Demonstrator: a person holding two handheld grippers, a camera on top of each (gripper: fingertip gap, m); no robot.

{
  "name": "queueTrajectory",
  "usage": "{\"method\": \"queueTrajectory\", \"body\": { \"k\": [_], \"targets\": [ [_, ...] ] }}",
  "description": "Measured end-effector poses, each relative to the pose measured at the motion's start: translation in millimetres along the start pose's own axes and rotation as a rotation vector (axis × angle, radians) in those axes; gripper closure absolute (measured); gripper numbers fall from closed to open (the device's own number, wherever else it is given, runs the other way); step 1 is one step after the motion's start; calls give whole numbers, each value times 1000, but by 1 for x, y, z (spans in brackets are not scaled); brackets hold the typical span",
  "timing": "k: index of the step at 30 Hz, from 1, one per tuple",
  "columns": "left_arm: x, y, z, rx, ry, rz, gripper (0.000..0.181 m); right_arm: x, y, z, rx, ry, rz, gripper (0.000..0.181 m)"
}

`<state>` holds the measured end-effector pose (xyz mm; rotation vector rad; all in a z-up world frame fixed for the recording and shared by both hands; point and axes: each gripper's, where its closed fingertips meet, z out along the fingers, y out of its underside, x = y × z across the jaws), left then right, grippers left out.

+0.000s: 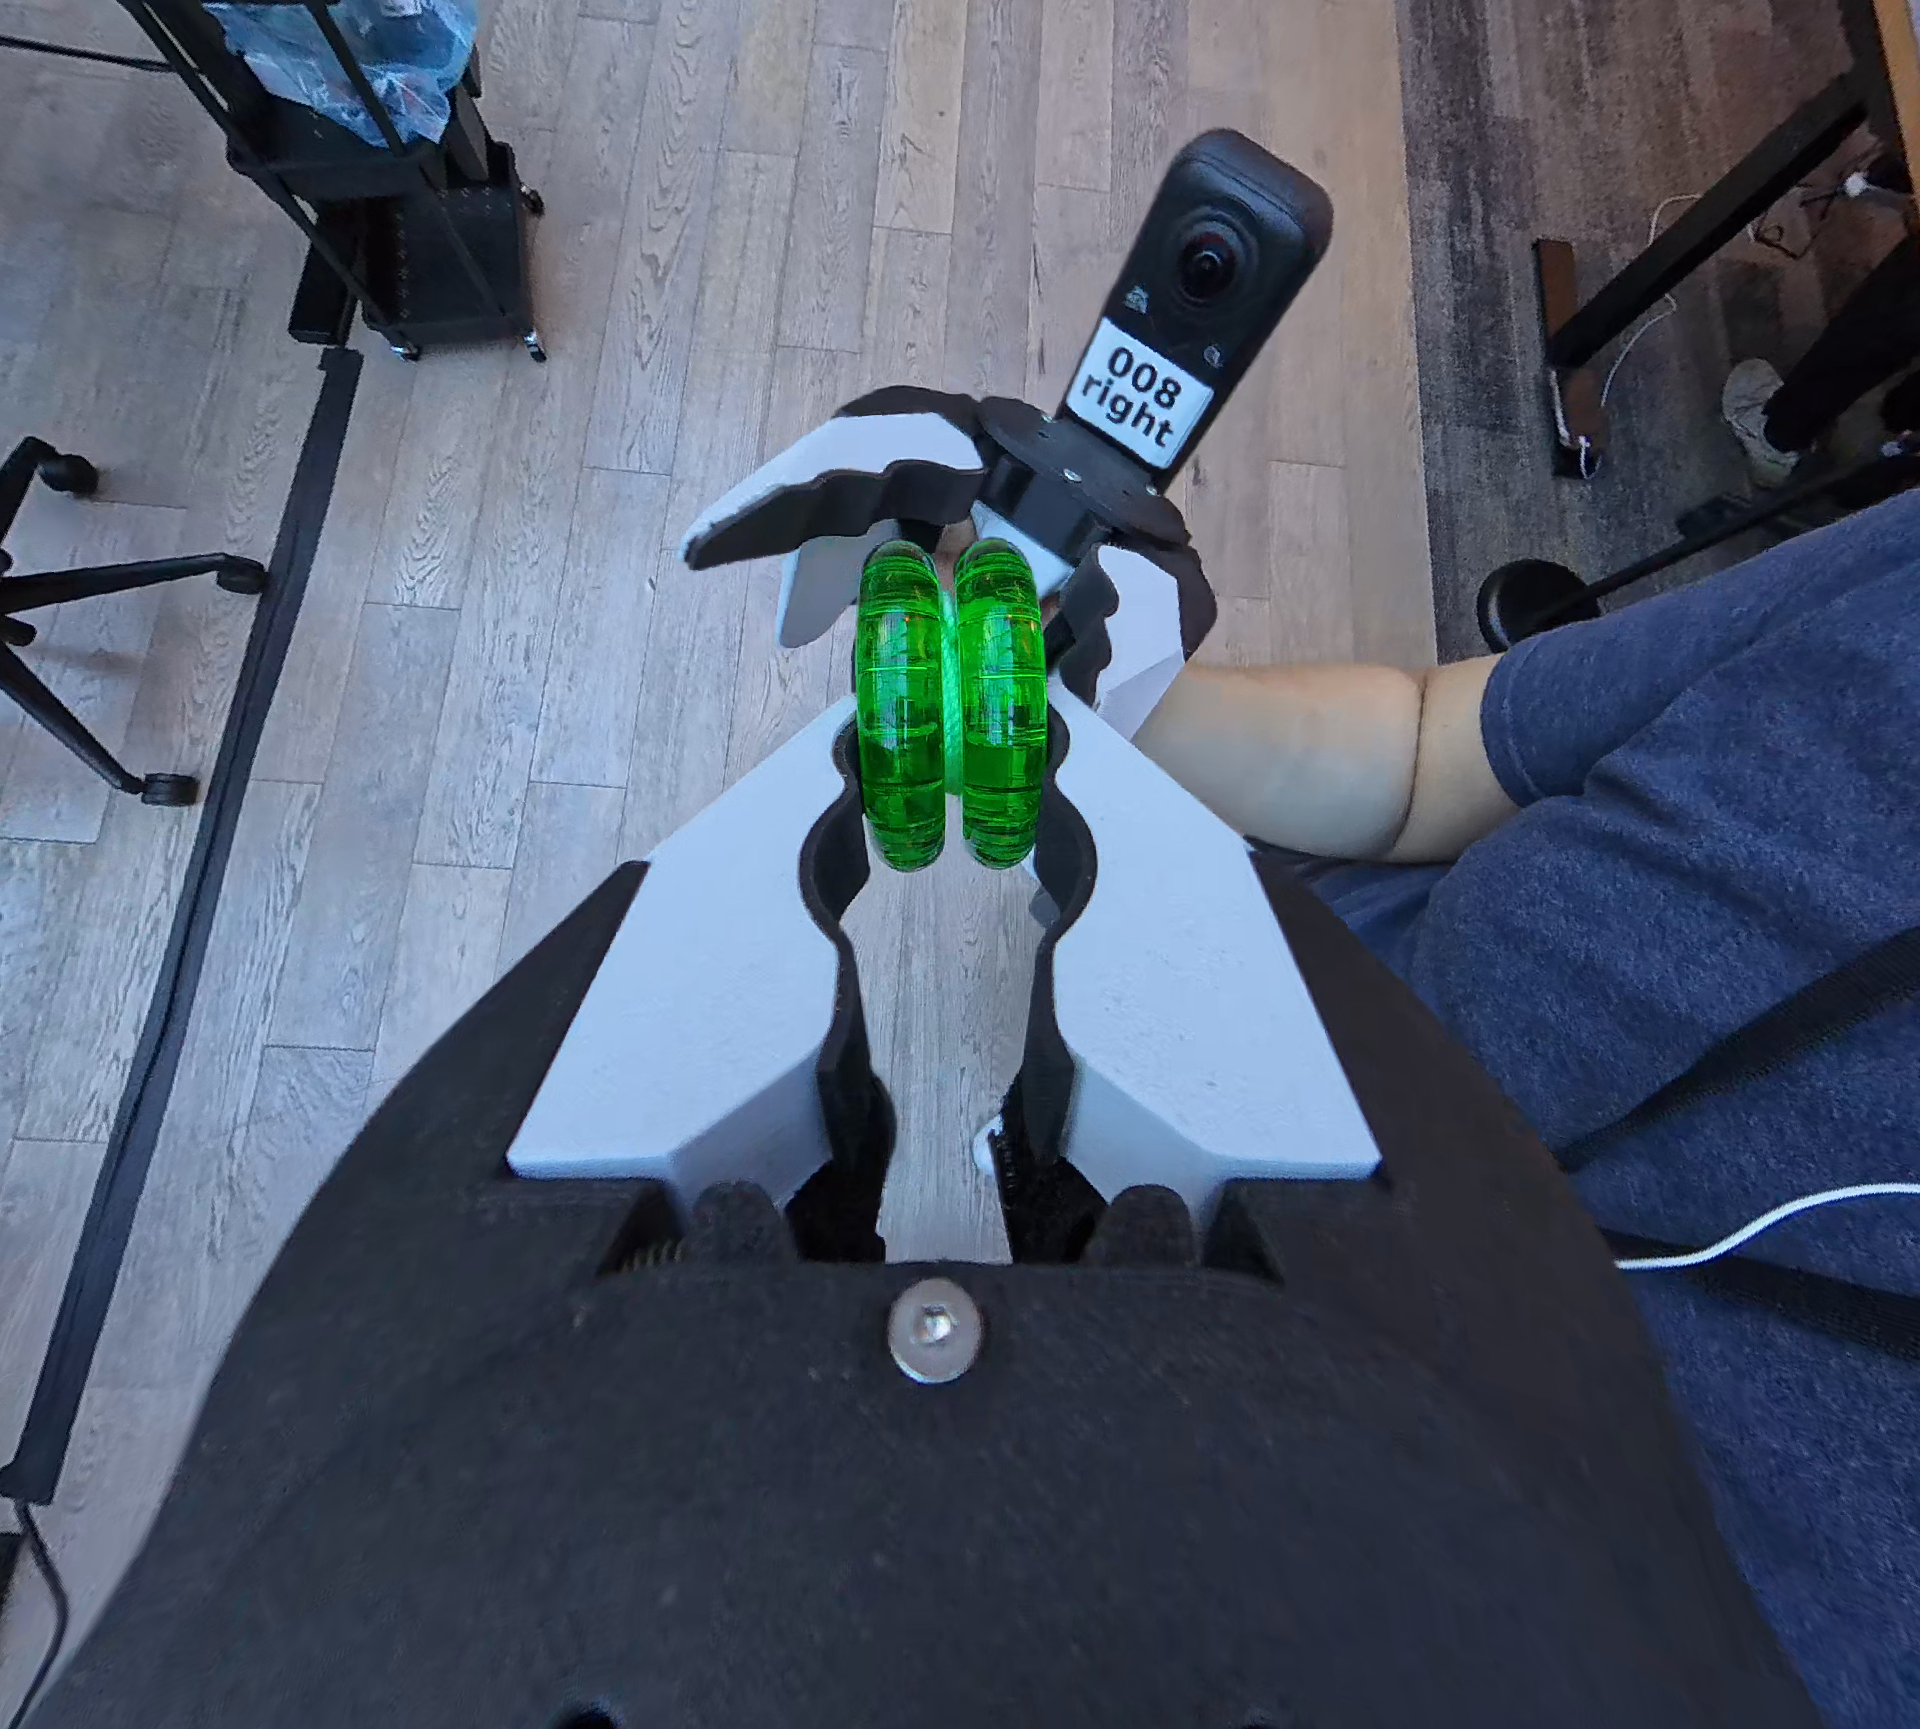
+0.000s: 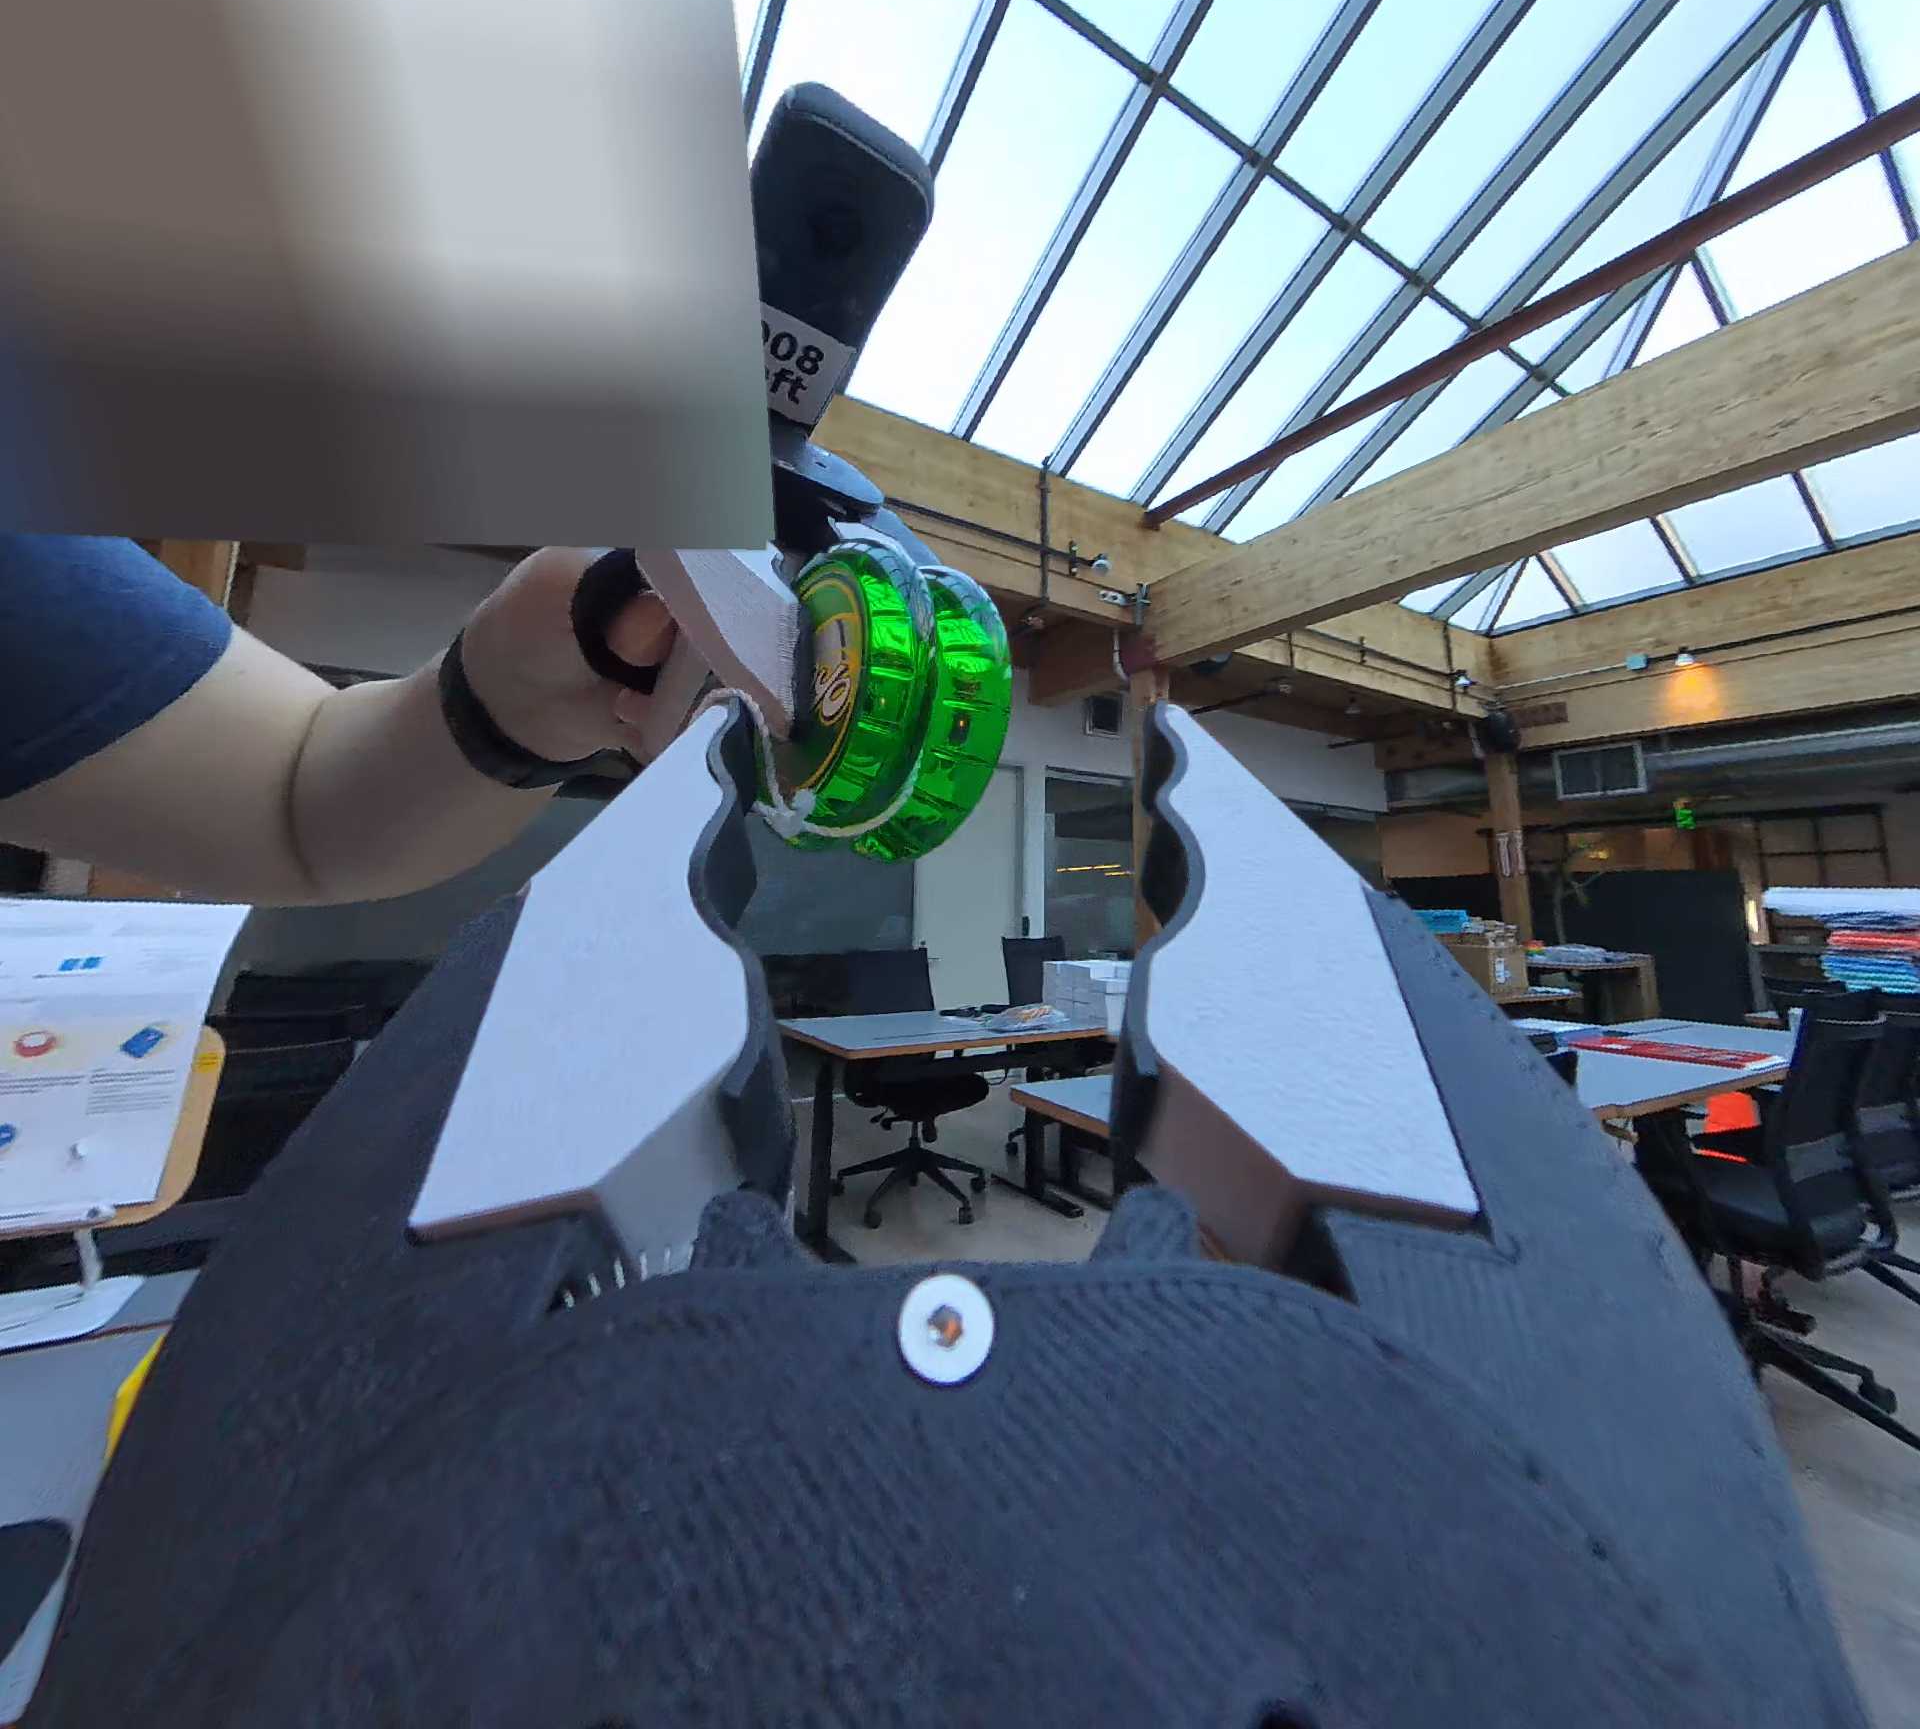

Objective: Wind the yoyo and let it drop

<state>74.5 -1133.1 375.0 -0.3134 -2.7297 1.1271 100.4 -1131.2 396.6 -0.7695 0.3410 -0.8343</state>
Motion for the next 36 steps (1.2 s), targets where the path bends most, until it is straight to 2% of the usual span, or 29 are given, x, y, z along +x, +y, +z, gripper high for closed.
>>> {"method": "queueTrajectory", "body": {
  "k": [4, 8, 12, 15, 25, 31, 36],
  "targets": [
    [2, -5, 3, 13, -9, 11, 155, 5, -2, -2, 9, 8, 64, 99],
    [-2, -8, 2, 27, -33, 18, 155, 8, -1, -1, 23, 28, 113, 98],
    [0, -8, 2, 28, -37, 30, 155, 4, 2, 3, 20, -6, 174, 101],
    [-2, -7, 3, 27, -46, 30, 155, 0, 3, 3, 22, -24, 165, 113],
    [-7, -5, 1, 46, -74, 25, 155, -1, 6, 5, 30, -23, 170, 119],
    [-2, -10, -4, 83, -26, -8, 154, -4, 2, 2, 94, -113, 283, 120],
    [3, -17, -12, 123, 96, -105, 154, 1, -9, -13, 216, -214, 422, 129]
  ]
}}
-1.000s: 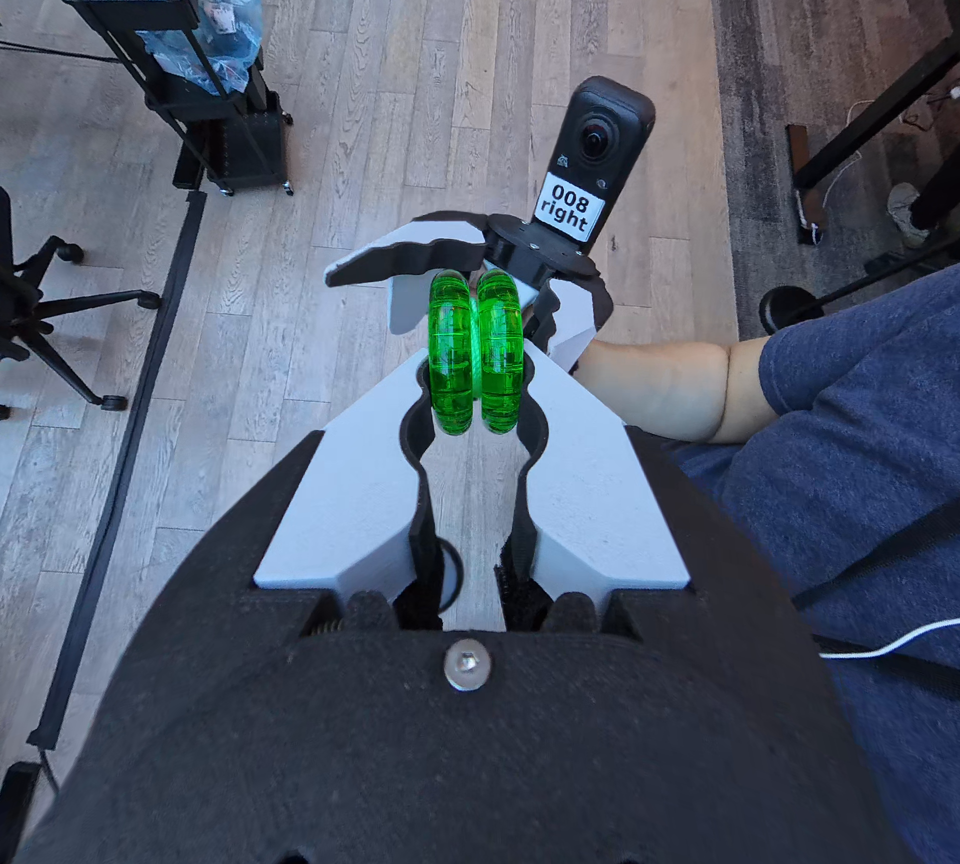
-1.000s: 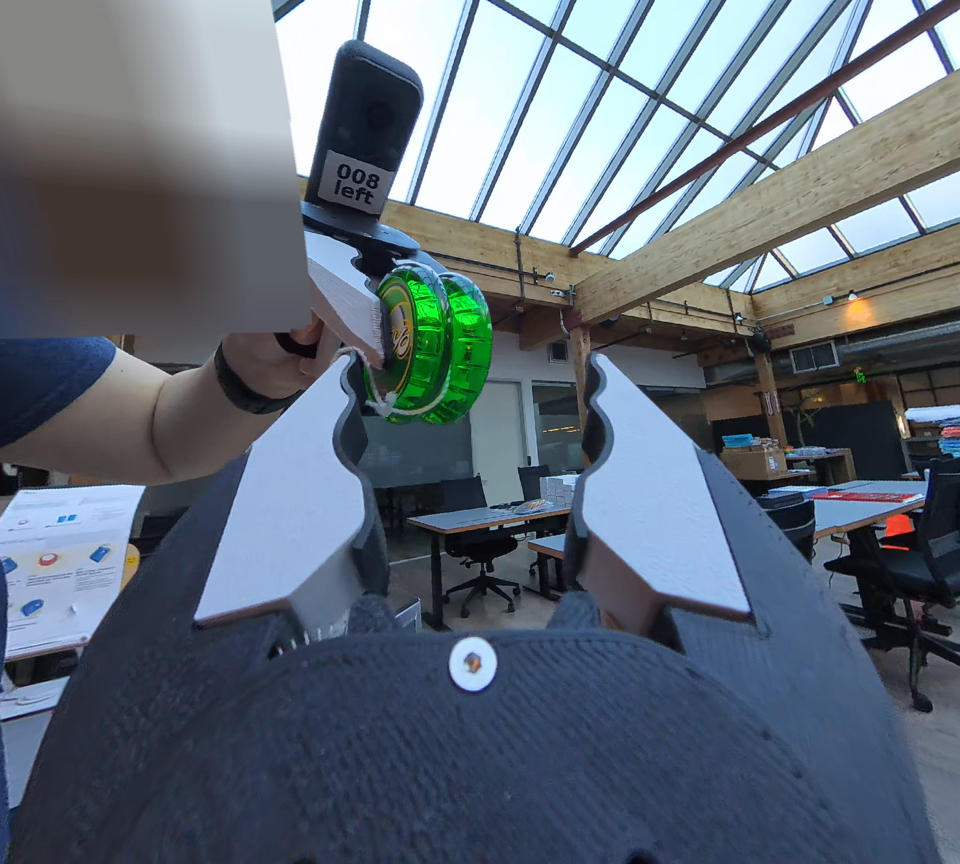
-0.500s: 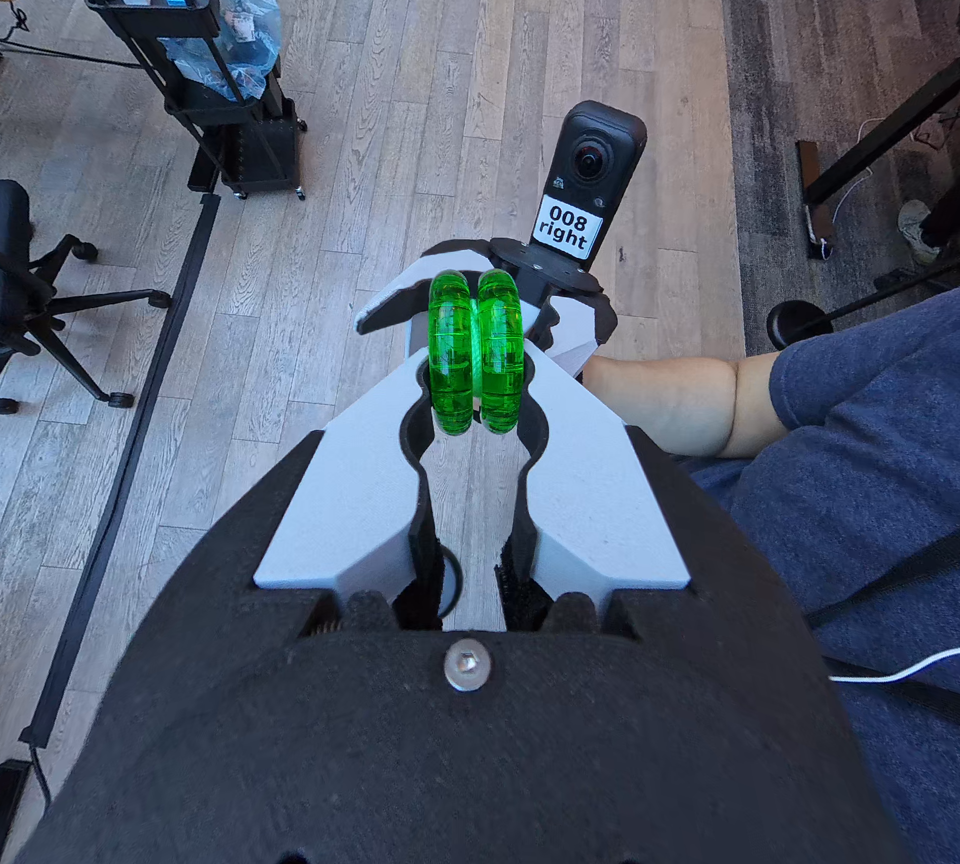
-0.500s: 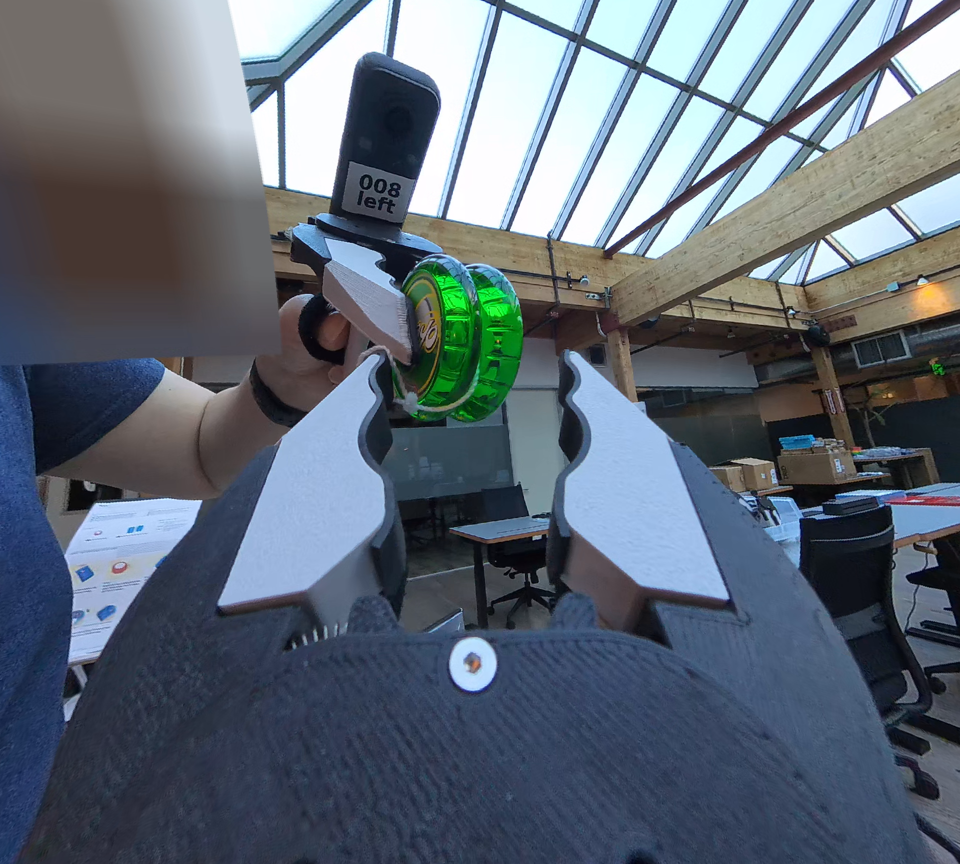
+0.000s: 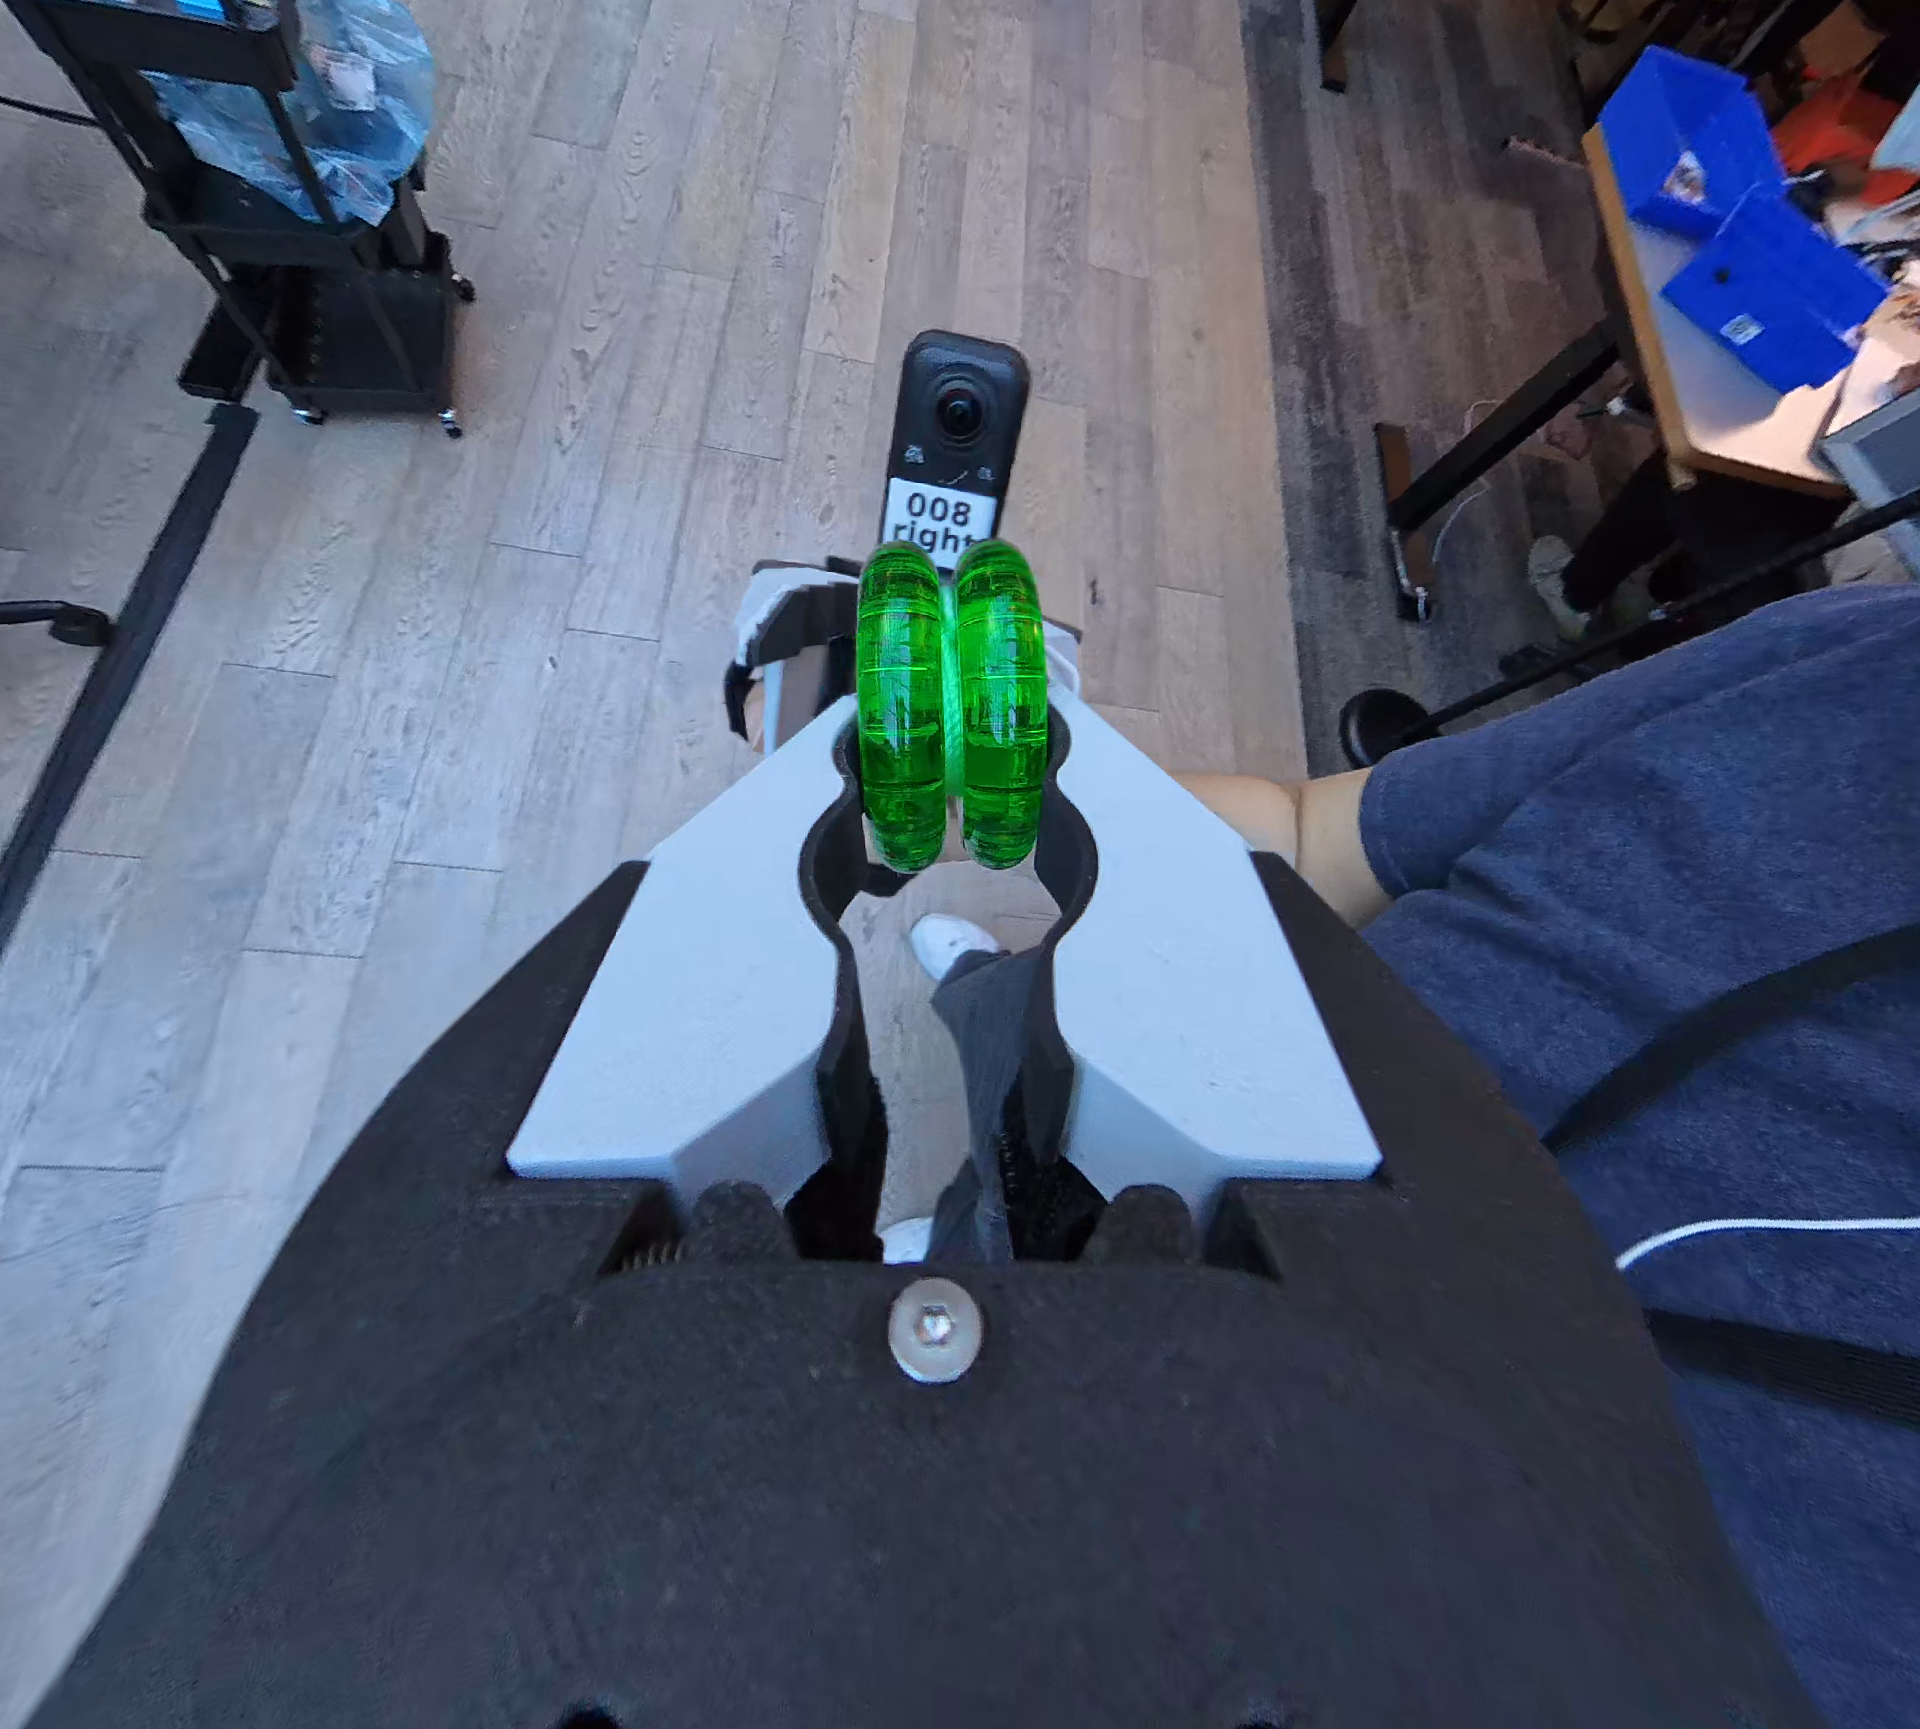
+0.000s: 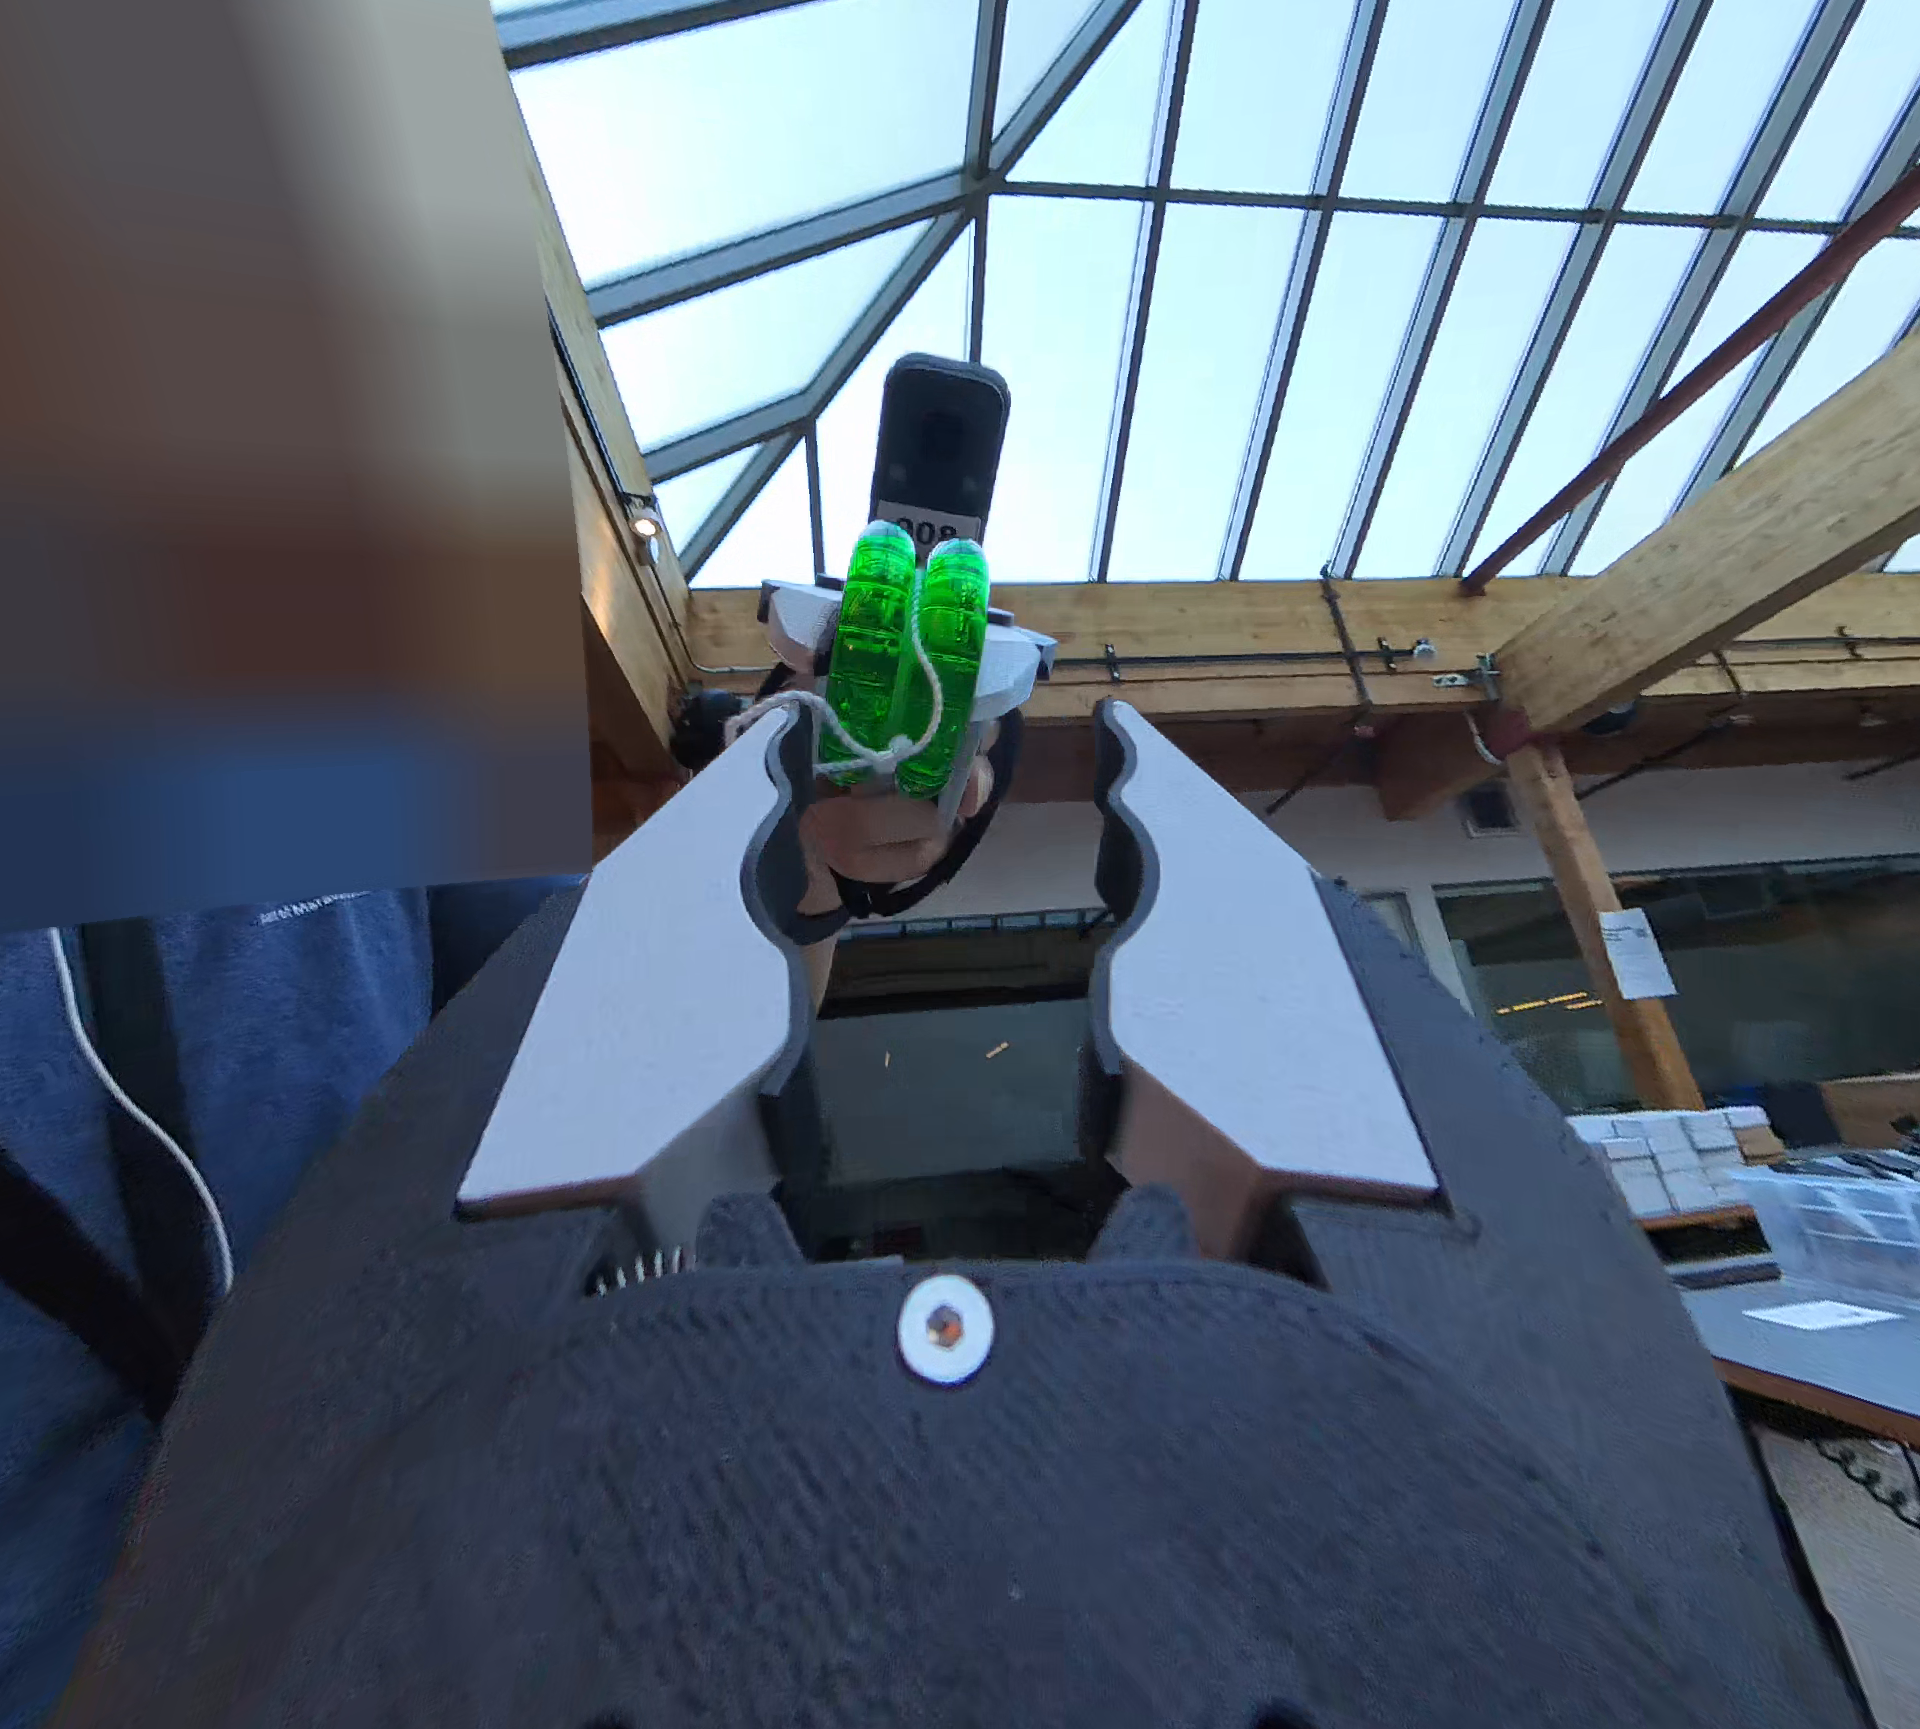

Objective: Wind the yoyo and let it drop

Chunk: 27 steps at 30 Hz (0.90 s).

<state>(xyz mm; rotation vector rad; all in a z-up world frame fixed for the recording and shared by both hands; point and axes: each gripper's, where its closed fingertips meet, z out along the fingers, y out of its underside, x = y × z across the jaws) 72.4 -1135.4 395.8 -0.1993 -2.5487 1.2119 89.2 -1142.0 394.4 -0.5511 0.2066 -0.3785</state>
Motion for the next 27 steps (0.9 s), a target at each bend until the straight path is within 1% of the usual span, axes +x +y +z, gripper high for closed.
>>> {"method": "queueTrajectory", "body": {
  "k": [4, 6, 9, 12, 14, 17, 19, 21, 22, 25, 27],
  "targets": [
    [2, 3, -1, 21, 56, -54, 154, 3, -10, -8, 68, -2, 10, 135],
    [1, 6, 0, 28, 75, -80, 154, 1, -14, -9, 97, -19, 14, 141],
    [-1, 10, 3, 40, 100, -120, 154, 1, -19, -10, 133, -27, 13, 144],
    [0, 17, 8, 45, 139, -170, 154, 2, -28, -13, 197, -15, -26, 150],
    [0, 23, 12, 41, 158, -196, 154, 2, -32, -15, 210, -8, -47, 153],
    [1, 32, 16, 31, 181, -222, 154, 4, -33, -17, 189, 0, -63, 165],
    [2, 37, 18, 22, 195, -236, 154, 4, -32, -17, 170, 5, -71, 169],
    [3, 43, 21, 19, 206, -248, 154, 2, -31, -18, 156, -11, -63, 181],
    [2, 44, 21, 24, 214, -257, 154, 3, -29, -17, 138, -15, -49, 181],
    [-1, 48, 22, 53, 228, -271, 154, 15, -21, -14, 66, 50, -8, 181],
    [-8, 51, 21, 77, 213, -257, 154, 19, -20, -14, 28, 73, 10, 181]
  ]
}}
